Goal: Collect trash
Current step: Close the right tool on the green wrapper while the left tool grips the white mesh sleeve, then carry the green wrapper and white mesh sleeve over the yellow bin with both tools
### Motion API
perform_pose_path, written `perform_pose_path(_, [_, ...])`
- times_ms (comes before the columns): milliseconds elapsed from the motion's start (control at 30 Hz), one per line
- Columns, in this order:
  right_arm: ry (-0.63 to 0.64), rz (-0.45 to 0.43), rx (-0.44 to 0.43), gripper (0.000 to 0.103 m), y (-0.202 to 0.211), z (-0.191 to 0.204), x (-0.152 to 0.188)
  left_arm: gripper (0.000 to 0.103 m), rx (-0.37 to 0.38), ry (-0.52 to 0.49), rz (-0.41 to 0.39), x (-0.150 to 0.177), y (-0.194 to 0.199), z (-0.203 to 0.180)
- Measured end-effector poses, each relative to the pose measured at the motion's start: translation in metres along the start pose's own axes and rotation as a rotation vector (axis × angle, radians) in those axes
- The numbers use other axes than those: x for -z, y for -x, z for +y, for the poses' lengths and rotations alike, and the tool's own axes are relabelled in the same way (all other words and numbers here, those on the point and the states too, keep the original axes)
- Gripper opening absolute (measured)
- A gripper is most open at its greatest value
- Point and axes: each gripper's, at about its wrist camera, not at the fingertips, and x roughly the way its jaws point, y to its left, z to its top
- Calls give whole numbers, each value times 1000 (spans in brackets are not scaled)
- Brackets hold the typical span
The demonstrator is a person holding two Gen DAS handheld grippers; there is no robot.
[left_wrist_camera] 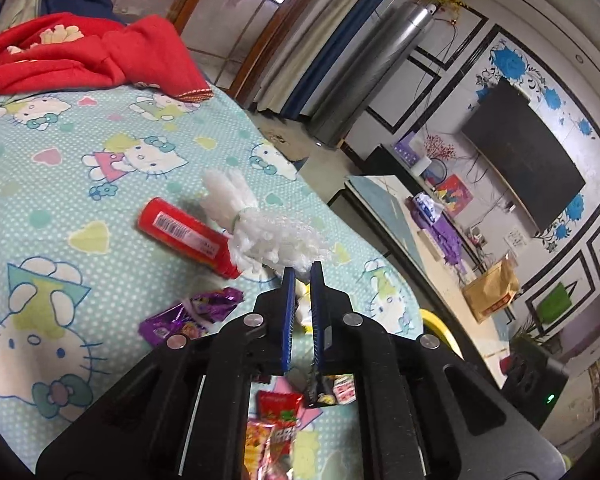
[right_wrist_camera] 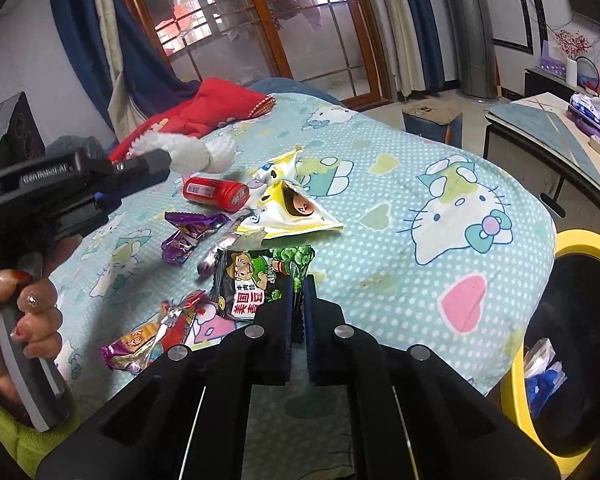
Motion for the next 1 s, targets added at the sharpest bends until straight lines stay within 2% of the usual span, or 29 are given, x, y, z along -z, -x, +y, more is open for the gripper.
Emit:
perform_pose_path(100, [0,-10,4,5,6,-2,-1,3,-9,-23,-15,3,5,-2])
perform_pose_path(367, [-12,-55,18,5,29,-13,-7,3,24,-100,-48,4,17,-24])
perform_pose_path(1000, [-77,-199,132,5,86,-63,-22,3,121,-260,-18,25,12,-90])
